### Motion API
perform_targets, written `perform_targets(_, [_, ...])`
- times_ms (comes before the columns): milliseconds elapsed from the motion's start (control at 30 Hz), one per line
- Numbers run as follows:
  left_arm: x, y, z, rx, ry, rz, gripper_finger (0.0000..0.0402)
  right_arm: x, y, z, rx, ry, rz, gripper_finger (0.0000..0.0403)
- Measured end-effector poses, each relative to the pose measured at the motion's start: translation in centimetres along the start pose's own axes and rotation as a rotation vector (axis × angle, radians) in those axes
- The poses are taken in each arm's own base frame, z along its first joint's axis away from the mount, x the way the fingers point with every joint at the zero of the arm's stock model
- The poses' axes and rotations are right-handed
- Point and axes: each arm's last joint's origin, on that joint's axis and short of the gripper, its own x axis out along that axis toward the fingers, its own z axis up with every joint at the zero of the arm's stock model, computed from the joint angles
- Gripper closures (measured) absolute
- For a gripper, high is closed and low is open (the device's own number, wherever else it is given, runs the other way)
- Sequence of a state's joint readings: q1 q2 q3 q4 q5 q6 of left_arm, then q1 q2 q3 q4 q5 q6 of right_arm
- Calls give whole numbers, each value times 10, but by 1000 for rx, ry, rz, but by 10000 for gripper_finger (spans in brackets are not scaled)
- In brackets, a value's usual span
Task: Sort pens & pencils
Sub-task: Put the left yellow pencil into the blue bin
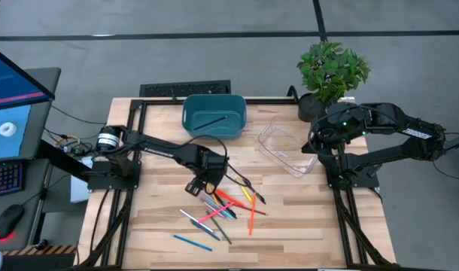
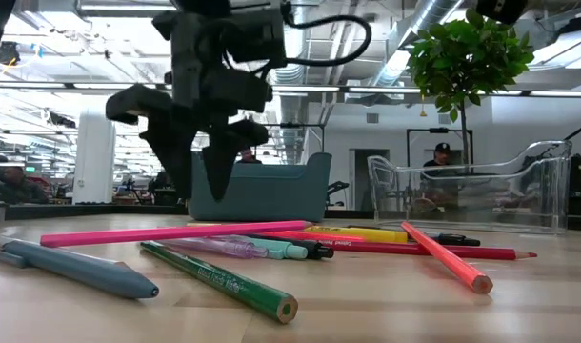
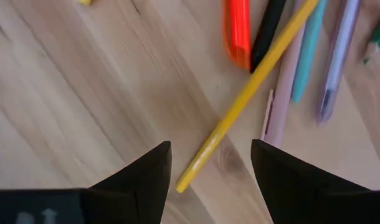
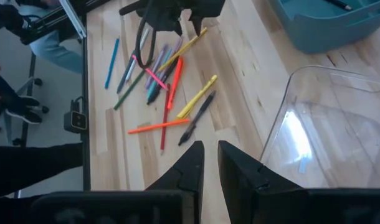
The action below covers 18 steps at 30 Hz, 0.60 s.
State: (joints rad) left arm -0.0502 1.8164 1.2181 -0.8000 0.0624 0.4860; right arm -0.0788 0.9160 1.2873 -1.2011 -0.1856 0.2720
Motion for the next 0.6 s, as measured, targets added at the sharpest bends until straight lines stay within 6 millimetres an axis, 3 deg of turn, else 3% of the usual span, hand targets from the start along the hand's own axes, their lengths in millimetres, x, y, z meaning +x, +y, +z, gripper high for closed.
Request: perform_targets(600, [23, -4, -9, 79, -64, 2, 201, 0, 0, 0, 0, -2, -3, 333])
